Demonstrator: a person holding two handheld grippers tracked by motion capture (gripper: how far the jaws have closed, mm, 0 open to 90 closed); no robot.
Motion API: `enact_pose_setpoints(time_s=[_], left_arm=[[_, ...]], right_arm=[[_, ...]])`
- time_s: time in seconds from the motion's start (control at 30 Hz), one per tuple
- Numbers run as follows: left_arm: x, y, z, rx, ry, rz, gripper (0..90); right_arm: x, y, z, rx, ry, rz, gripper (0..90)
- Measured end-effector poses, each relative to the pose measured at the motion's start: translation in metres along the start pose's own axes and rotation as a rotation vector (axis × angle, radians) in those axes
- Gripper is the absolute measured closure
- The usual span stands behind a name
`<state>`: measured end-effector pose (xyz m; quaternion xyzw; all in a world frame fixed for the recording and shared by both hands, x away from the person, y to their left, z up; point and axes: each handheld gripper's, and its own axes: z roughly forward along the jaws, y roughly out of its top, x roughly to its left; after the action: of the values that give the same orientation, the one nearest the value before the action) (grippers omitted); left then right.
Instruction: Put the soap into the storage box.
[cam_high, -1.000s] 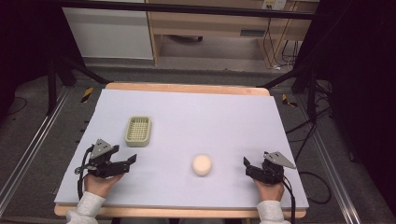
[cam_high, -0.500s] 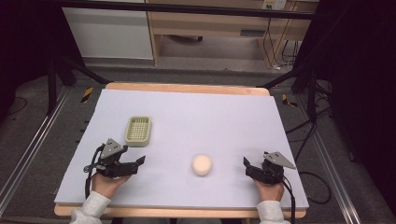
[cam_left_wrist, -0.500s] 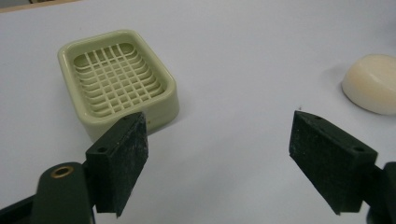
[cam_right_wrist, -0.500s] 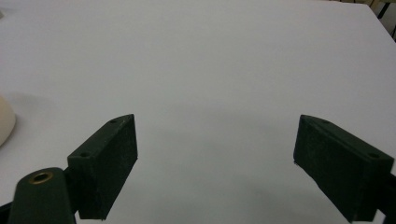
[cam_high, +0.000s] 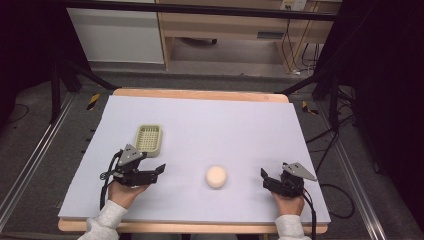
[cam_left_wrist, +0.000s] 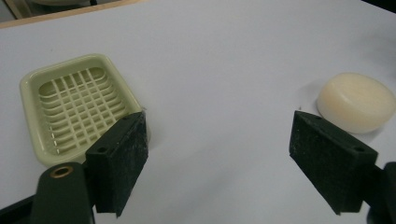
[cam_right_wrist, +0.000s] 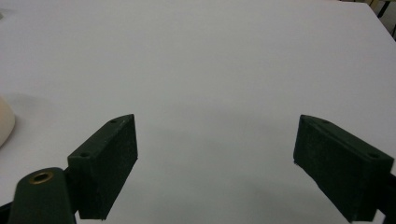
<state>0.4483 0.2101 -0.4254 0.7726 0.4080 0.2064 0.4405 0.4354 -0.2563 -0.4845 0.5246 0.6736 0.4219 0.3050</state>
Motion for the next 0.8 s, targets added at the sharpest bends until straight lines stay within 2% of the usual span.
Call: enact_pose_setpoints(time_s=[0.1,0.4,0.8], left_arm=[[-0.004,0.002,0.005,0.009,-0.008,0.016,19.1],[-0.011,0.008,0.012,0.017,-0.026,0.028,19.2],[-0.03,0.018,0.025,0.018,-0.06,0.057,19.0]], right_arm=[[0.0,0.0,0.0,0.002,-0.001,-0.001,13.9],[0.001,0.0,0.0,0.004,-0.005,-0.009,14.0],[0.002,0.0,0.0,0.003,-0.006,-0.015,14.0]])
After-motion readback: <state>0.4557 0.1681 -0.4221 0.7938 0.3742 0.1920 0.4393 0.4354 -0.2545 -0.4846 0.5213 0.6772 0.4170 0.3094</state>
